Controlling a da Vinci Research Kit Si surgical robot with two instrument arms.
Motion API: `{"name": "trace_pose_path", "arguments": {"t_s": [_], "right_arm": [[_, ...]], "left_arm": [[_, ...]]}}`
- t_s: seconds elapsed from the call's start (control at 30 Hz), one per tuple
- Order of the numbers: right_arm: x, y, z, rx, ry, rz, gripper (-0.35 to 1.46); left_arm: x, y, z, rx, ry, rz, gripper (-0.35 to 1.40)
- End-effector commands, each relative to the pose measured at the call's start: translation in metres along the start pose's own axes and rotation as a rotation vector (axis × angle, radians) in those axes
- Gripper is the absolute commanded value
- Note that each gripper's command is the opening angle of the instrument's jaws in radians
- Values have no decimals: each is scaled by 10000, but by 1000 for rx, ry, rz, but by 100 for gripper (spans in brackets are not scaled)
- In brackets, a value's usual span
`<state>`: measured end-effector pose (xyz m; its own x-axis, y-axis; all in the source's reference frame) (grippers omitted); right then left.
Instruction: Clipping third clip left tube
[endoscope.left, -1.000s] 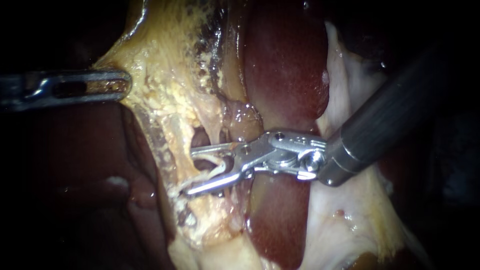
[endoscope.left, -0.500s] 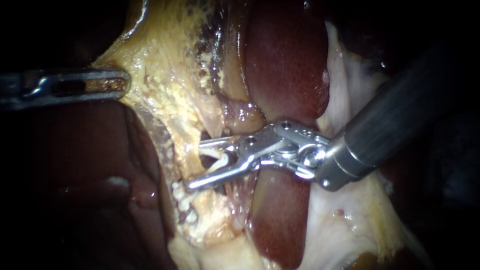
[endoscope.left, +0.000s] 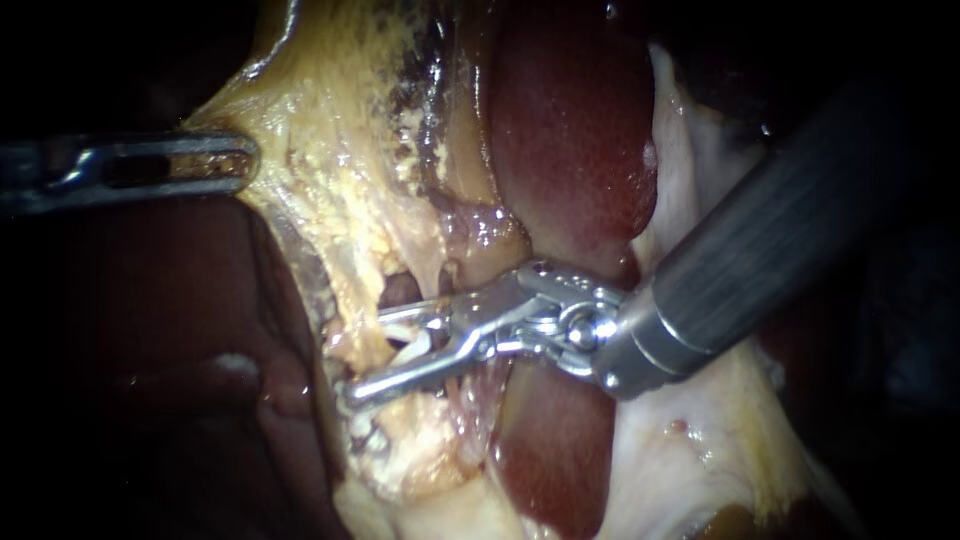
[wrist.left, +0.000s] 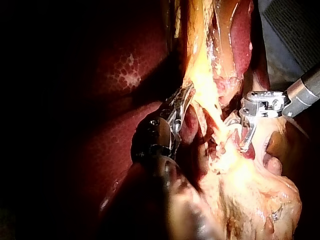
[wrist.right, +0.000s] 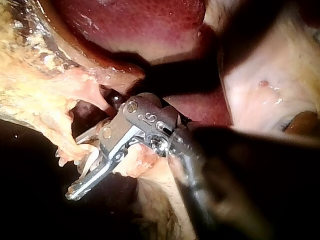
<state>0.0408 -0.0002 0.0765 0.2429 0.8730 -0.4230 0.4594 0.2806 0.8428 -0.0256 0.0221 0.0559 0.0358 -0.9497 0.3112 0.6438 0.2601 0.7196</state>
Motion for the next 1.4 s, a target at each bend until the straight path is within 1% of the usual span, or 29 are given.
{"name": "trace_pose_path", "arguments": {"t_s": [0.03, 0.1, 0.23, 0.3, 0.57, 0.63, 0.7, 0.77, 0.9, 1.03, 1.13, 1.4], "right_arm": [[0, 3, 3, 0, -2, 2, 51], [1, 6, 7, 7, 0, 7, 51], [6, 11, 15, 32, 20, 35, 51], [7, 14, 18, 19, 34, 46, 51], [10, 17, 21, 4, 48, 58, 51], [12, 19, 20, -4, 56, 59, 51], [16, 22, 18, -23, 69, 84, 51], [23, 25, 14, -48, 86, 117, 51], [39, 31, 4, -91, 124, 149, 53], [49, 33, -2, -121, 153, 173, 53], [52, 32, -3, -131, 163, 181, 53], [56, 31, -4, -139, 171, 202, 53]], "left_arm": [[0, -1, 0, -1, 0, 0, -35], [0, -1, 1, -1, -1, 0, -35], [0, -2, 2, -2, -1, -1, -35], [0, -3, 3, -3, -1, -1, -35], [0, -4, 3, -3, -2, -2, -35], [0, -4, 4, -3, -2, -2, -35], [0, -4, 3, -3, -2, -2, -35], [0, -4, 3, -4, -2, -2, -35], [0, -6, 3, -4, -2, -2, -35], [1, -6, 4, -5, -3, -2, -35], [1, -7, 4, -5, -3, -2, -35], [1, -7, 4, -5, -3, -2, -35]]}}
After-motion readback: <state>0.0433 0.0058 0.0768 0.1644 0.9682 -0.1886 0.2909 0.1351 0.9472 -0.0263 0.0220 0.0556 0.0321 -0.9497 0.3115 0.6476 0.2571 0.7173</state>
